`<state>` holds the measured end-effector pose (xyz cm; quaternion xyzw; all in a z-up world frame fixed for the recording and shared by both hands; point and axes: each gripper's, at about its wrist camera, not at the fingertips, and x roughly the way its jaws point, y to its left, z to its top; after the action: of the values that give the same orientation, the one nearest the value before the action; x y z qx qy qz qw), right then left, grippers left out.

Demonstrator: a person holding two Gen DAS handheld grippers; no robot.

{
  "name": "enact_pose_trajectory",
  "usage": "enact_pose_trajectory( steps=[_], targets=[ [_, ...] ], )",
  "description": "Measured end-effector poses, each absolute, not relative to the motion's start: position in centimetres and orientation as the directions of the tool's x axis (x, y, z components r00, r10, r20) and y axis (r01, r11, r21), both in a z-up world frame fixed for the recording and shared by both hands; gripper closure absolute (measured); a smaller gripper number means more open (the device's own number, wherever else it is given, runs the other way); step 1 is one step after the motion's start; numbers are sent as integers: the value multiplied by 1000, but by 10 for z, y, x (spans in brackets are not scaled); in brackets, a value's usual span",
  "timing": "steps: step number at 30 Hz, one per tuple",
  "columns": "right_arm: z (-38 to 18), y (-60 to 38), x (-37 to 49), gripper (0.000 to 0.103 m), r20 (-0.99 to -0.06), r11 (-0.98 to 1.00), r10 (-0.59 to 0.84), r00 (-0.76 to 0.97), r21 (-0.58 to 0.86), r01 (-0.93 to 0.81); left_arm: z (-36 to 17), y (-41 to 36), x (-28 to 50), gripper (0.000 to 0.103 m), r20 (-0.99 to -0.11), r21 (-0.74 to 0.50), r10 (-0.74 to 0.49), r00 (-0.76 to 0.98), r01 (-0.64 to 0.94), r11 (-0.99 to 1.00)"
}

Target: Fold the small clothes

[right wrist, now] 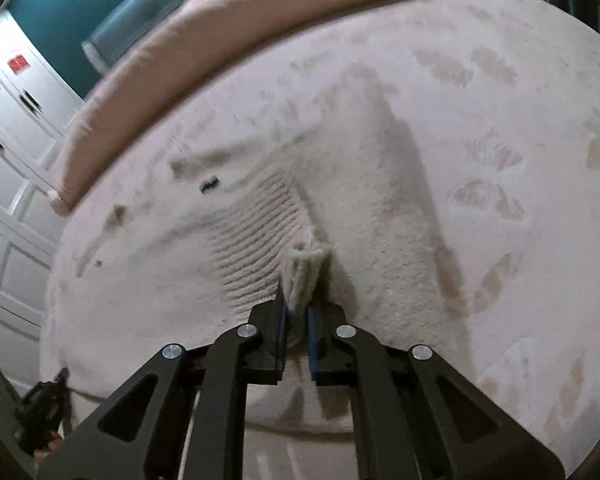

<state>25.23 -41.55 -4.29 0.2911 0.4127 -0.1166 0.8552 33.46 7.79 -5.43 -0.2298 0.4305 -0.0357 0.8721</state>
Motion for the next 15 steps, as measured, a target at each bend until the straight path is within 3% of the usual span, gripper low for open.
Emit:
enact_pose_trajectory(
  steps=[1,5,12,15],
  targets=[
    [-34,-413,249,89,-775,801,12,631,386,458,-55,76,334,94,-733,-416,-251,633,-126,900],
    [-5,-399,233,88,-748,791,-118,653,327,517,-60,75,330,92,-718,-408,-236,654,-122,905],
    [21,-242,324,88,-705,923,280,651,384,19,-61,69,326,91,-705,-384,-214,676,-110,917],
    [10,-167,378,88,-742,924,362,564,366,-112,-63,71,325,91,-696,-405,-230,680,-107,908]
  ],
)
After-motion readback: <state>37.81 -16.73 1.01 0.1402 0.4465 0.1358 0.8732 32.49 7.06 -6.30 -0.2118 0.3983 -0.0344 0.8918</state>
